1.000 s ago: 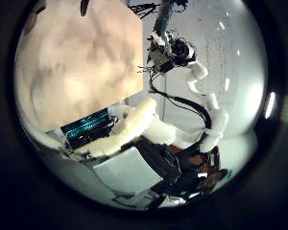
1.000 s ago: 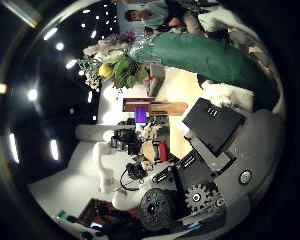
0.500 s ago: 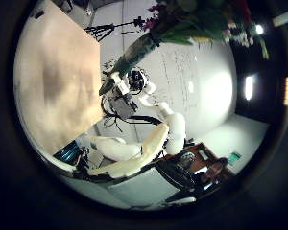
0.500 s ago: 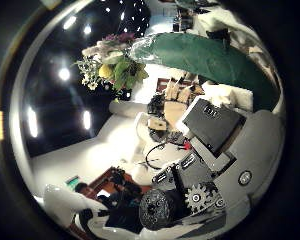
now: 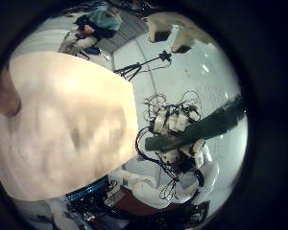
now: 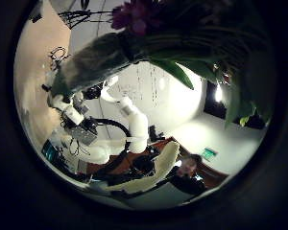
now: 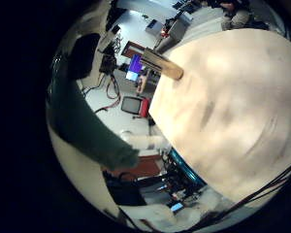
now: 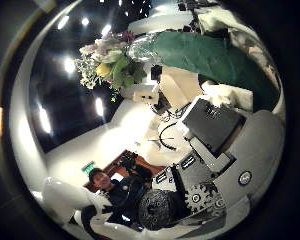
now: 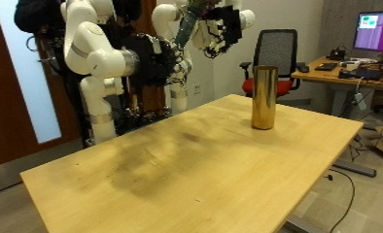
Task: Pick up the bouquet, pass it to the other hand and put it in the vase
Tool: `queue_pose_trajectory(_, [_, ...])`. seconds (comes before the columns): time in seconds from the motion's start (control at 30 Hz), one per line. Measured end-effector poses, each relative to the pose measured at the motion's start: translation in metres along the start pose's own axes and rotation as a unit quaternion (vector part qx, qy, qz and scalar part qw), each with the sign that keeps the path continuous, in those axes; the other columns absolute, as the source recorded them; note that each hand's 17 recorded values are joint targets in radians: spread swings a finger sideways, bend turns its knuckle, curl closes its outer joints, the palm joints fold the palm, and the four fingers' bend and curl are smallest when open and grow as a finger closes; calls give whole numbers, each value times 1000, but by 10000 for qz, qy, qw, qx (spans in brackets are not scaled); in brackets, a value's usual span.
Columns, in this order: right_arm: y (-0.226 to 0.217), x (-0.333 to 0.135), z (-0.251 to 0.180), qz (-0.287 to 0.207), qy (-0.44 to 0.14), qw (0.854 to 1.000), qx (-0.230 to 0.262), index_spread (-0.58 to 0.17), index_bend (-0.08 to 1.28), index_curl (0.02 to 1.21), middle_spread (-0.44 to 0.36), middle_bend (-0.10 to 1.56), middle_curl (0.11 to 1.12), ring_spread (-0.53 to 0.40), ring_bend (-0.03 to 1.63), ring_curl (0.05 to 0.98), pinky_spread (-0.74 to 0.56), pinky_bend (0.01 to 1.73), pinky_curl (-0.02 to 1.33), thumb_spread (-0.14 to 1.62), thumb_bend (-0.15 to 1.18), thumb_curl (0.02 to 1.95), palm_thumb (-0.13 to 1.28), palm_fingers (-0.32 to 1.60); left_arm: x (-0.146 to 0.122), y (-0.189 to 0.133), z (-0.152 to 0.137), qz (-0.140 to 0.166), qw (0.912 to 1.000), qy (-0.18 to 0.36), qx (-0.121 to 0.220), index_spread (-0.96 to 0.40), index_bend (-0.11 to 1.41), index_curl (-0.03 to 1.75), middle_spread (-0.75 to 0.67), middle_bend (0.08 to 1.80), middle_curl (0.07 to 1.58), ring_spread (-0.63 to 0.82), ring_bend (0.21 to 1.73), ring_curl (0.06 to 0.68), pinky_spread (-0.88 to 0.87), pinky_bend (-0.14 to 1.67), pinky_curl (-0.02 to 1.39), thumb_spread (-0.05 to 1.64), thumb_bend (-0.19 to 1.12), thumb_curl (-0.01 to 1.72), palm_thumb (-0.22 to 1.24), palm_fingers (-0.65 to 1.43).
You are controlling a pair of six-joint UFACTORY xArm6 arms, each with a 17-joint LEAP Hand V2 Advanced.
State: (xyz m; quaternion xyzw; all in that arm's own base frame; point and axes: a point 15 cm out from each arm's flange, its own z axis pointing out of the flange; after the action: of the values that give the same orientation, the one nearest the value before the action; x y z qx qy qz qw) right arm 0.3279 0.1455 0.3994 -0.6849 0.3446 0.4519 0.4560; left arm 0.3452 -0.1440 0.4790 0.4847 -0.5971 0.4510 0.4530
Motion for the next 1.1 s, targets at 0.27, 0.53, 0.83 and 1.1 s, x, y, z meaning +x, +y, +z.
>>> queue_pose_trajectory(0.27, [-9,11,34,12,101,9995,-311,-234,1090,918,-117,1325,771,-178,1438,627,-242,1033,1099,140,-19,931,1195,1118,0,1,4,-15,9998,97,-167,296,151,257,397,304,346,455,751,156,407,448,287,755,-35,338,210,142])
queue_pose_trajectory(0.53, [-18,26,40,62,239,9993,-270,-235,1087,919,-117,1325,772,-179,1436,629,-242,1019,1123,149,-19,934,1199,1117,1,-2,2,-174,9997,134,-145,179,187,289,-45,751,487,160,738,127,198,331,237,820,-3,352,389,567])
queue_pose_trajectory(0.83, [-23,40,38,158,371,9991,-105,-239,1092,928,-118,1322,777,-180,1430,631,-245,1027,1149,201,-30,931,1175,1120,16,-15,-4,-133,9979,603,197,-179,211,239,-434,878,749,-460,1299,404,-620,1122,487,875,28,407,832,1137])
queue_pose_trajectory(1.1, [-28,51,23,218,540,9982,158,-286,600,835,-159,1076,702,-239,1320,584,-393,1043,973,755,-41,716,873,670,26,-24,-16,252,9971,526,489,-518,616,477,-529,1015,937,-427,1421,512,-588,1190,559,452,-12,638,1122,1076])
